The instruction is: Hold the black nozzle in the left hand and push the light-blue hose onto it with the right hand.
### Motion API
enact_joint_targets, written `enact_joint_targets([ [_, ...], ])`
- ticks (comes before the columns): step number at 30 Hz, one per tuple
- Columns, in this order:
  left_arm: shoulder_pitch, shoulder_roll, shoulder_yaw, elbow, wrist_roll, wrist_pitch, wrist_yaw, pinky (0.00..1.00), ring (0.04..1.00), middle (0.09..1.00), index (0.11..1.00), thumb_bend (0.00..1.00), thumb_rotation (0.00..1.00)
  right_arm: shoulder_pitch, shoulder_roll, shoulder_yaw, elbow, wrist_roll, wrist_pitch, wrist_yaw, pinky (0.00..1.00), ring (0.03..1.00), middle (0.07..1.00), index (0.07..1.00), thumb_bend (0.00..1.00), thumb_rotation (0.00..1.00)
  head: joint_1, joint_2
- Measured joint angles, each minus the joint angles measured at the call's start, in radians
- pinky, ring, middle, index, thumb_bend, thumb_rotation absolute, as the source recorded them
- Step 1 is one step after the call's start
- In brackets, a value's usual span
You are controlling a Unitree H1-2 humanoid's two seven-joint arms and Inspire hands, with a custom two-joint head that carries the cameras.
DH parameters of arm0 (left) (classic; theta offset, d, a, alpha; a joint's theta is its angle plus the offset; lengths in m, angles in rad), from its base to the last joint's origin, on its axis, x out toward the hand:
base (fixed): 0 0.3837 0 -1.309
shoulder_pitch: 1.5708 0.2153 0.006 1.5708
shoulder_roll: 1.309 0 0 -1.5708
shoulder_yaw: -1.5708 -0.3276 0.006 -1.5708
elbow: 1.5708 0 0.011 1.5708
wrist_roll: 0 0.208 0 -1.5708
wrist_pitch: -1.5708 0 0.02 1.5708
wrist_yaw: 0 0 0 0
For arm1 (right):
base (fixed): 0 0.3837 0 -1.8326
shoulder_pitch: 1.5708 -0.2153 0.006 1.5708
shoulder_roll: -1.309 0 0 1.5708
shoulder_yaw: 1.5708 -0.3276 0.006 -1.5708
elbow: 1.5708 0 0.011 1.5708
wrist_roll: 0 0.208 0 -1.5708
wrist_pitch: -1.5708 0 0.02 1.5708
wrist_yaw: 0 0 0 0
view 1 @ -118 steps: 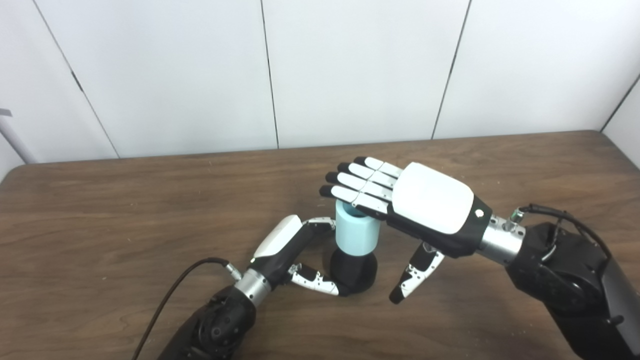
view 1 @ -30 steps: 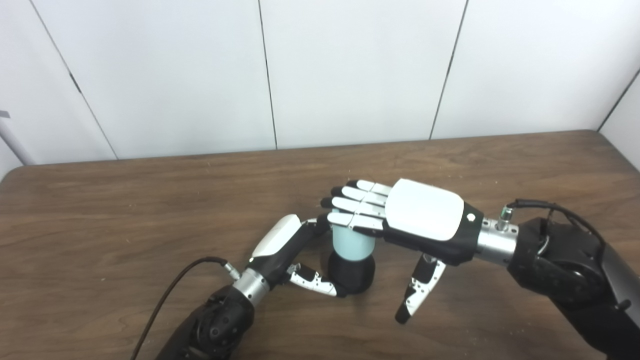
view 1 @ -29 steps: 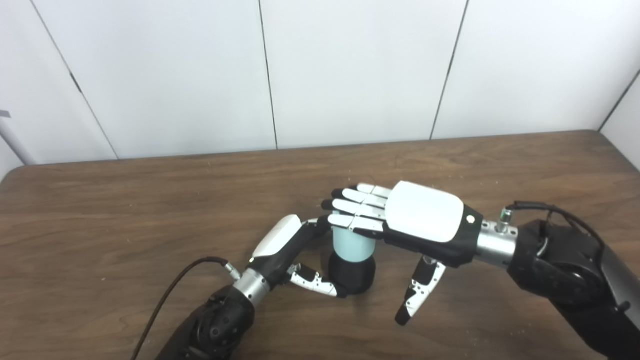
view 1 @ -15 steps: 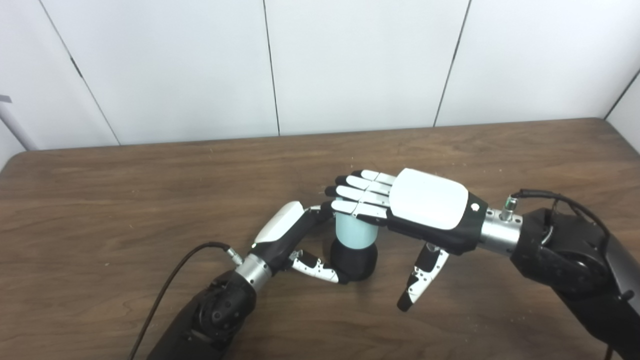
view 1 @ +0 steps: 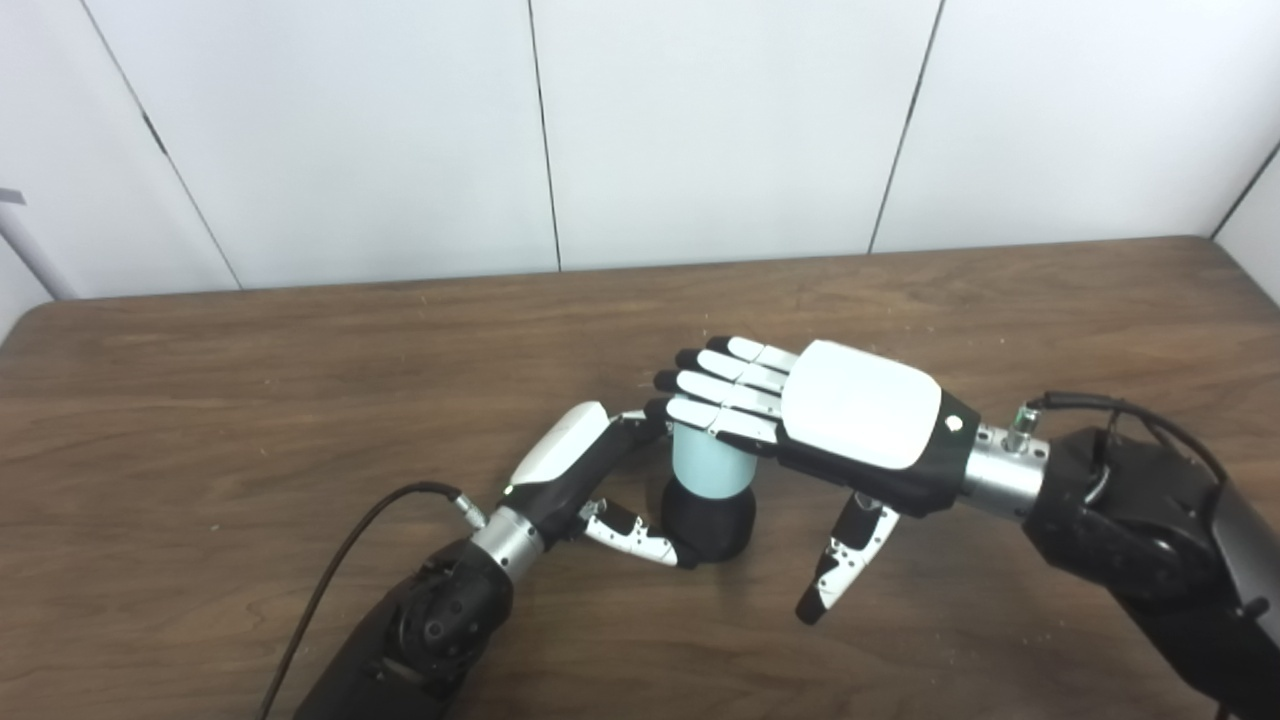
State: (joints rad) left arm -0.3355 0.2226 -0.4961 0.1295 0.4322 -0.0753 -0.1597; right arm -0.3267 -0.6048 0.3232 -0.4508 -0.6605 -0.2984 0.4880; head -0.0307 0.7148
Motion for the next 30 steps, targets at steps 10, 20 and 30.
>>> enact_joint_targets([
  [10,0.0,0.0,0.0,0.0,-0.002,-0.002,0.0,0.82,0.822,0.755,0.482,0.52,0.07,0.045,0.045,-0.047,0.048,-0.088,-0.115,-0.143,1.0,1.0,1.0,1.0,0.95,0.62,0.0,0.0],
  [20,0.0,0.0,0.0,0.0,-0.002,-0.002,0.0,0.82,0.818,0.755,0.482,0.52,0.07,0.056,0.06,-0.029,0.098,-0.188,-0.157,-0.419,1.0,1.0,1.0,1.0,0.94,0.66,0.0,0.002],
  [30,0.0,0.0,0.0,0.0,-0.002,-0.002,0.0,0.82,0.818,0.756,0.482,0.52,0.07,0.052,0.106,-0.088,0.1,-0.137,-0.157,-0.478,1.0,1.0,1.0,1.0,1.0,0.64,-0.002,0.002],
])
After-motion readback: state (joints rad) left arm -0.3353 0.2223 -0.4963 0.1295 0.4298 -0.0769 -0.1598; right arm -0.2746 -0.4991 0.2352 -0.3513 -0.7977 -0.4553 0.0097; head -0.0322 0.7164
